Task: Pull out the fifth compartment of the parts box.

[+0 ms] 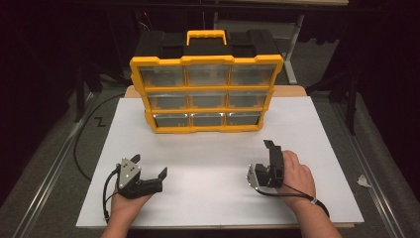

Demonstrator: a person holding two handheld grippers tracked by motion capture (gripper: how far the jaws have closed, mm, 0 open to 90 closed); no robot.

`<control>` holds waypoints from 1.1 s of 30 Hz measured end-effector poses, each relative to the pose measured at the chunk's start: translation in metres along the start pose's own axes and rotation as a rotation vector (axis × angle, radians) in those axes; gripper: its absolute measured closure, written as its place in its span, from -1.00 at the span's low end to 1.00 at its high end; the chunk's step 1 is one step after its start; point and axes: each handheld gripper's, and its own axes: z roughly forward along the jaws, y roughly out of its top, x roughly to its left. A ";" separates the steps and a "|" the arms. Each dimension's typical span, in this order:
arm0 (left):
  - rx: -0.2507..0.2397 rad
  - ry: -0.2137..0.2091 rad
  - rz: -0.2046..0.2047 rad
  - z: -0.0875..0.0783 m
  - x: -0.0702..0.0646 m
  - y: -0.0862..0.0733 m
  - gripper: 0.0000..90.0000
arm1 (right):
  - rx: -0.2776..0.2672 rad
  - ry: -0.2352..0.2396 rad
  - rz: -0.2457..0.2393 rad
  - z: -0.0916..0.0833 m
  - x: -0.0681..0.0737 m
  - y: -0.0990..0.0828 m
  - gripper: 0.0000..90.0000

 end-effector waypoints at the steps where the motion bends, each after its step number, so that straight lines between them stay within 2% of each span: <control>1: -0.003 0.004 0.003 0.000 0.000 0.000 -1.00 | 0.003 -0.002 -0.006 -0.001 0.000 0.001 -0.92; 7: -0.001 0.020 0.000 -0.001 0.002 0.000 -1.00 | -0.010 -0.038 -0.020 -0.004 0.001 0.005 -0.70; 17: -0.009 -0.005 0.003 -0.001 0.000 0.001 -1.00 | -0.026 -0.086 -0.030 -0.004 0.006 0.016 -0.39; 25: -0.022 -0.009 0.029 -0.002 -0.001 0.001 -1.00 | -0.026 -0.119 -0.048 0.002 0.008 0.024 -0.14; 29: -0.018 -0.014 0.033 -0.002 -0.001 0.001 -1.00 | -0.028 -0.153 -0.049 0.007 0.005 0.029 -0.04; 33: -0.028 -0.021 0.032 -0.002 -0.001 0.001 -1.00 | -0.026 -0.189 -0.045 0.012 -0.005 0.041 0.05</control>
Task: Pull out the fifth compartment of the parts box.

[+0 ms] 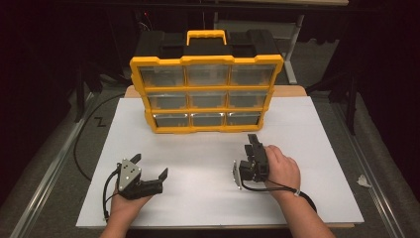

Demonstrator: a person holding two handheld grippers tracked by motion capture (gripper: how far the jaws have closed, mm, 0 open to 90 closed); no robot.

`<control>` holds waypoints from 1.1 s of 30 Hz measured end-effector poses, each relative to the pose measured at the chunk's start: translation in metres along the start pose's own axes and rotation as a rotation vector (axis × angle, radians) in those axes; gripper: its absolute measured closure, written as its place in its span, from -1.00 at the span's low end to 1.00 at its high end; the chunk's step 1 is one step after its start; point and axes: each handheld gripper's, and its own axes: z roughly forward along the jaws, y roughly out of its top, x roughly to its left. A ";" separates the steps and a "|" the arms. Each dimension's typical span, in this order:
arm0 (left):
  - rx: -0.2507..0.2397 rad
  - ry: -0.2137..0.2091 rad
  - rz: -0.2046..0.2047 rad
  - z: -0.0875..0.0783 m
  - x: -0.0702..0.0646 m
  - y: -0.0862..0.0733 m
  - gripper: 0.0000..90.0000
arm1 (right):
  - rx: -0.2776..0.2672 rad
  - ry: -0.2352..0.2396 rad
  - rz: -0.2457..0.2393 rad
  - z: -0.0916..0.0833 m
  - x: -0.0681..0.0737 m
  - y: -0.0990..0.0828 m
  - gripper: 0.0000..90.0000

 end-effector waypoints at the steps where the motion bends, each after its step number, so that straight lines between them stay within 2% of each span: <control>1: 0.001 -0.001 0.001 0.000 0.000 0.000 -1.00 | 0.001 -0.009 0.002 0.002 -0.002 0.003 0.06; 6: -0.007 -0.003 0.001 -0.001 0.000 0.000 -1.00 | 0.002 -0.018 0.012 0.010 -0.008 0.018 0.10; 7: -0.010 -0.005 0.000 -0.001 0.000 0.000 -1.00 | -0.002 -0.026 0.040 0.015 -0.009 0.024 0.14; 8: -0.010 -0.005 0.000 -0.001 0.000 0.000 -1.00 | -0.002 -0.026 0.040 0.015 -0.009 0.024 0.14; 9: -0.011 -0.006 -0.003 -0.001 0.001 0.000 -1.00 | -0.018 -0.038 0.015 0.020 -0.014 0.031 0.15; 13: -0.010 -0.009 -0.004 -0.001 0.000 0.000 -1.00 | -0.023 -0.049 0.009 0.026 -0.019 0.038 0.18; 19: -0.018 -0.016 -0.013 -0.002 0.000 0.000 -1.00 | -0.019 -0.070 0.038 0.041 -0.035 0.050 0.21; 20: -0.018 -0.016 -0.013 -0.002 0.000 0.000 -1.00 | -0.019 -0.070 0.038 0.041 -0.035 0.050 0.21; 21: -0.019 -0.017 -0.017 -0.002 0.000 0.000 -1.00 | -0.027 -0.084 0.022 0.044 -0.041 0.054 0.22; 28: -0.023 -0.023 -0.015 -0.003 0.000 0.000 -1.00 | -0.031 -0.097 0.042 0.054 -0.055 0.065 0.24; 29: -0.025 -0.024 -0.015 -0.003 0.000 0.000 -1.00 | -0.032 -0.096 0.027 0.055 -0.058 0.066 0.26; 30: -0.025 -0.024 -0.014 -0.003 0.001 0.000 -1.00 | -0.028 -0.094 0.037 0.055 -0.058 0.067 0.26; 33: -0.025 -0.024 -0.018 -0.003 0.001 0.000 -1.00 | -0.040 -0.107 0.019 0.058 -0.063 0.071 0.29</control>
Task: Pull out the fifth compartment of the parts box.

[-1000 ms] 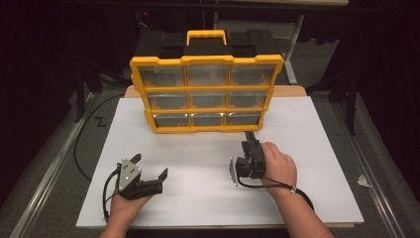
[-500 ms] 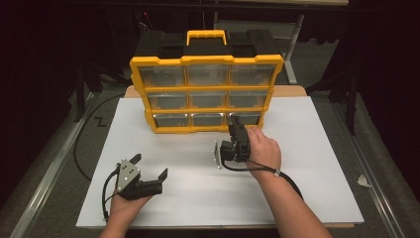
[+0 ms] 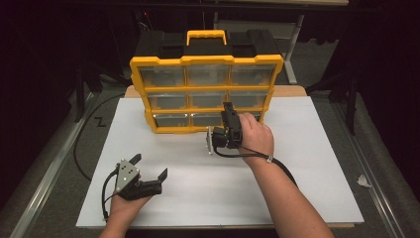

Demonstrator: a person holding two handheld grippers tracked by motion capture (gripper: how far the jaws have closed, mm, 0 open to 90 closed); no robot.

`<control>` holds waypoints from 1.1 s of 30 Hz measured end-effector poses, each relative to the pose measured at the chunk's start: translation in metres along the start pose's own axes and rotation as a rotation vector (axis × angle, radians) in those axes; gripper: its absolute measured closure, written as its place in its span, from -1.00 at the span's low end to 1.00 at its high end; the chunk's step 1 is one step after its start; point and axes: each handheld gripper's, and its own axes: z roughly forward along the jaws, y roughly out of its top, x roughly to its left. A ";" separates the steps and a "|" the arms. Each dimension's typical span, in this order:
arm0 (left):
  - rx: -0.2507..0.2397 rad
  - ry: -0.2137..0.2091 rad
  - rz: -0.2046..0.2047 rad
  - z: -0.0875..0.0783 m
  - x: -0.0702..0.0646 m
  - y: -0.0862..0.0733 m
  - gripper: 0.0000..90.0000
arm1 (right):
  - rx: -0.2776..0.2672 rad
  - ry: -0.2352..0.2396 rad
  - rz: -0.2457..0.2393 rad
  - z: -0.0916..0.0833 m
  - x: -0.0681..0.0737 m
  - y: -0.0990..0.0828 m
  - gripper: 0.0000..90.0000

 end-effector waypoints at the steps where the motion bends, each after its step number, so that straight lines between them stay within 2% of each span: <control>1: -0.001 -0.001 -0.001 0.000 0.000 0.000 -1.00 | -0.001 -0.003 0.004 0.002 -0.001 0.001 0.29; 5: -0.003 -0.004 0.000 0.000 -0.001 0.000 -1.00 | 0.002 -0.006 0.007 0.007 -0.005 0.004 0.31; 6: -0.007 -0.005 0.002 0.000 0.000 0.000 -1.00 | -0.005 -0.022 -0.007 0.010 -0.010 0.007 0.35; 7: -0.007 -0.005 0.002 0.000 0.000 0.000 -1.00 | -0.003 -0.021 0.014 0.011 -0.011 0.008 0.37; 9: -0.009 -0.006 -0.001 0.000 0.000 0.000 -1.00 | 0.000 -0.027 0.017 0.013 -0.014 0.011 0.41; 15: -0.012 -0.011 0.000 0.000 -0.001 0.001 -1.00 | -0.001 -0.032 -0.008 0.022 -0.021 0.019 0.53; 20: -0.010 -0.011 -0.006 0.000 0.002 0.000 -1.00 | 0.000 -0.033 -0.024 0.029 -0.019 0.023 0.59; 27: -0.012 -0.016 -0.008 -0.001 0.002 0.000 -1.00 | 0.008 -0.053 -0.035 0.029 -0.019 0.023 0.74; 31: -0.020 -0.017 -0.007 -0.002 0.002 0.001 -1.00 | 0.008 -0.076 -0.044 0.028 -0.018 0.023 0.67; 33: -0.020 -0.017 -0.012 -0.001 0.002 0.001 -1.00 | 0.002 -0.089 -0.033 0.028 -0.017 0.022 0.64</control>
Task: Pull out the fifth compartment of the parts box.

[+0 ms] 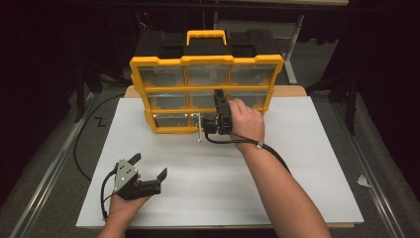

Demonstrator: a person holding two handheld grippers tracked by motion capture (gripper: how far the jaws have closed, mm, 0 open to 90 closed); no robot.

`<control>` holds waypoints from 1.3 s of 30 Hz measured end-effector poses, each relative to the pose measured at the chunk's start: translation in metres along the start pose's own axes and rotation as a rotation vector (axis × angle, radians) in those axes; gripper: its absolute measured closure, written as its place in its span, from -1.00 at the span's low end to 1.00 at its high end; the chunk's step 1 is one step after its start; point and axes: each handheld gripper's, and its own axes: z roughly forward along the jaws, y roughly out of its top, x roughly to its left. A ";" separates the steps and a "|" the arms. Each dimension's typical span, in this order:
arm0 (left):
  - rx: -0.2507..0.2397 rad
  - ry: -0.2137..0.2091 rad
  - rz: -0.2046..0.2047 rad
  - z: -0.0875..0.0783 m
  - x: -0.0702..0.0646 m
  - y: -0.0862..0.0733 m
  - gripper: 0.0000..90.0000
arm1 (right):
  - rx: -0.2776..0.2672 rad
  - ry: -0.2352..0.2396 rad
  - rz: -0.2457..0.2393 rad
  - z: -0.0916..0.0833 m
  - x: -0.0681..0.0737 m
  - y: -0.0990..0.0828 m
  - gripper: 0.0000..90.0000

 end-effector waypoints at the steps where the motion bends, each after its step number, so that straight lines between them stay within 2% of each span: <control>1: 0.000 0.000 -0.002 0.000 0.000 0.000 -1.00 | -0.004 -0.004 0.002 0.000 0.001 0.000 0.64; 3: -0.001 0.000 -0.002 0.000 0.001 0.000 -1.00 | -0.005 -0.008 0.002 -0.002 0.001 -0.001 0.64; 8: 0.001 0.000 -0.003 0.000 0.001 0.000 -1.00 | -0.003 0.027 -0.005 -0.004 0.000 -0.001 0.85; 13: 0.000 0.001 -0.002 0.000 0.001 0.000 -1.00 | -0.012 0.032 -0.009 -0.008 -0.001 -0.001 0.85; 16: 0.001 0.002 -0.003 0.000 0.001 0.000 -1.00 | -0.007 0.041 0.004 -0.013 -0.001 -0.001 0.85; 22: 0.002 0.002 -0.007 0.000 0.001 0.000 -1.00 | -0.013 0.038 -0.009 -0.019 -0.003 -0.002 0.85; 24: -0.002 0.002 -0.005 -0.001 0.001 0.001 -1.00 | -0.012 0.044 0.009 -0.021 -0.003 -0.002 0.82; 26: -0.005 0.002 -0.005 -0.001 0.001 0.001 -1.00 | -0.023 0.058 0.011 -0.022 -0.005 -0.001 0.51; 27: -0.004 0.001 -0.004 -0.001 0.001 0.001 -1.00 | -0.028 0.059 0.006 -0.021 -0.006 0.000 0.42; 28: -0.003 0.001 -0.003 -0.001 0.000 0.001 -1.00 | -0.021 0.085 0.011 -0.021 -0.007 0.001 0.35; 29: -0.003 0.001 -0.003 -0.001 0.000 0.001 -1.00 | -0.022 0.093 -0.003 -0.020 -0.008 0.002 0.30; 30: -0.002 0.001 -0.002 -0.001 0.000 0.001 -1.00 | -0.007 0.110 0.024 -0.019 -0.006 0.002 0.28; 31: 0.000 0.001 -0.003 -0.001 0.001 0.001 -1.00 | -0.010 0.118 0.006 -0.017 -0.007 0.003 0.28; 34: 0.000 0.002 -0.004 -0.001 0.001 0.001 -1.00 | -0.003 0.129 0.001 -0.015 -0.008 0.003 0.34; 36: 0.000 0.004 -0.006 -0.001 0.001 0.000 -1.00 | 0.007 0.127 0.005 -0.013 -0.008 0.003 0.47; 37: 0.000 0.004 -0.006 -0.001 0.001 0.000 -1.00 | 0.007 0.127 0.005 -0.013 -0.008 0.003 0.47; 39: 0.000 0.004 -0.006 -0.002 0.001 0.000 -1.00 | 0.008 0.107 0.001 -0.014 -0.007 0.003 0.62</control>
